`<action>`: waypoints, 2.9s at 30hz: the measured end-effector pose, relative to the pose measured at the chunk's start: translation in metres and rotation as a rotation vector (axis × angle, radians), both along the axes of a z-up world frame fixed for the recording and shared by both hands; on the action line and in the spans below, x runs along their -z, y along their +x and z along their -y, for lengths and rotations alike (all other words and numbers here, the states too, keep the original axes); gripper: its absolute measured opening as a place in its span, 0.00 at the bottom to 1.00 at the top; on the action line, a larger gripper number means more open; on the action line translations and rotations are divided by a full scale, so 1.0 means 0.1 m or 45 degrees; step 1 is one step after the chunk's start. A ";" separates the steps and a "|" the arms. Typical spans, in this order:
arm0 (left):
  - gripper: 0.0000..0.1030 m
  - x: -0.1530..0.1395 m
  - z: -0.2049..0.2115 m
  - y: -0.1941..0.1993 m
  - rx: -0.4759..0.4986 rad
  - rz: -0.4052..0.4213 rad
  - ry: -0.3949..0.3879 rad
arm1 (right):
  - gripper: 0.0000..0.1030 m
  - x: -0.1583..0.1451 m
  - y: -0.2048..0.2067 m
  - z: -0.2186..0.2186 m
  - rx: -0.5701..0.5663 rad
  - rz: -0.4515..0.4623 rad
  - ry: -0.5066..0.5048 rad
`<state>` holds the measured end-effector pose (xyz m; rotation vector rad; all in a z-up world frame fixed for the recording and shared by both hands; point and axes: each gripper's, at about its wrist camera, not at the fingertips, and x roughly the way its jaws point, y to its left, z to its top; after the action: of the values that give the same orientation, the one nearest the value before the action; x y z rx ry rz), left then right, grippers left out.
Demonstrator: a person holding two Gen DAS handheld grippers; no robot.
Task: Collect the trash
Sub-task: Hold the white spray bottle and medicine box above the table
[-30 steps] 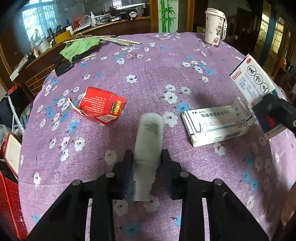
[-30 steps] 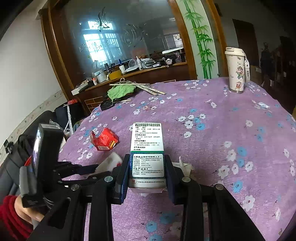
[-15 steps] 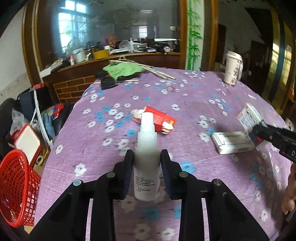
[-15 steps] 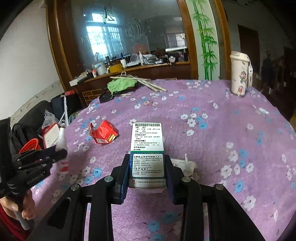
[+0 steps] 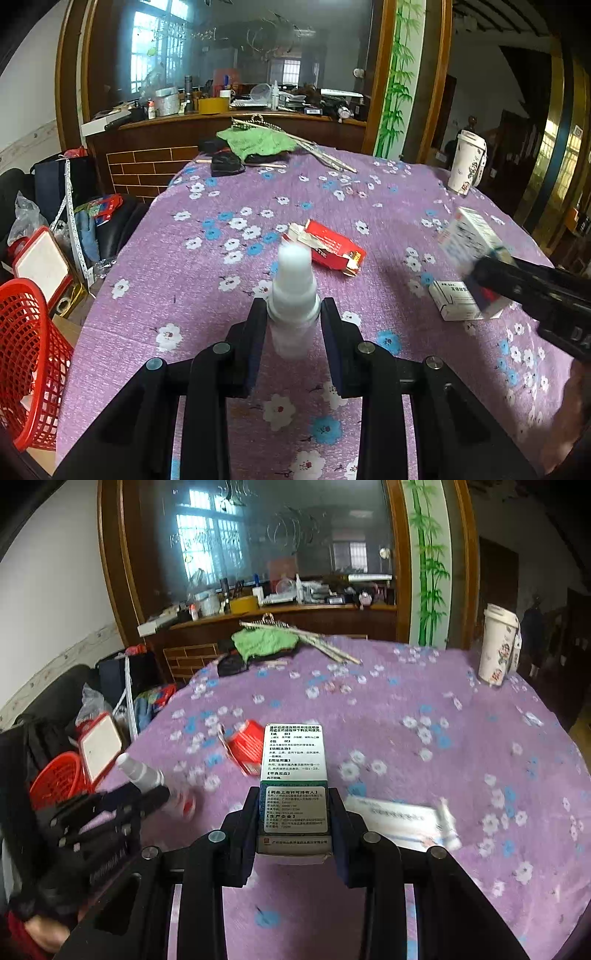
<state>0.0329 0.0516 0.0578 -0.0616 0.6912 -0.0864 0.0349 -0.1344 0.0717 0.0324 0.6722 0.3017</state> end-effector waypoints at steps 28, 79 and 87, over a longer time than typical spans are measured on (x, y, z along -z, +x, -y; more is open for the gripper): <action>0.28 -0.05 -0.01 -0.05 -0.027 0.041 0.033 | 0.36 0.24 -0.08 -0.22 -0.105 0.058 0.002; 0.28 0.17 -0.01 0.15 -0.051 -0.153 -0.048 | 0.36 0.27 0.09 0.03 -0.028 0.000 0.069; 0.28 0.36 -0.04 0.25 -0.032 -0.303 -0.066 | 0.36 0.29 0.11 0.00 -0.037 -0.011 0.051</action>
<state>0.0581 0.0560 0.0218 -0.1315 0.9255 -0.0736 0.0459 -0.1348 0.0425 0.0623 0.6752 0.3435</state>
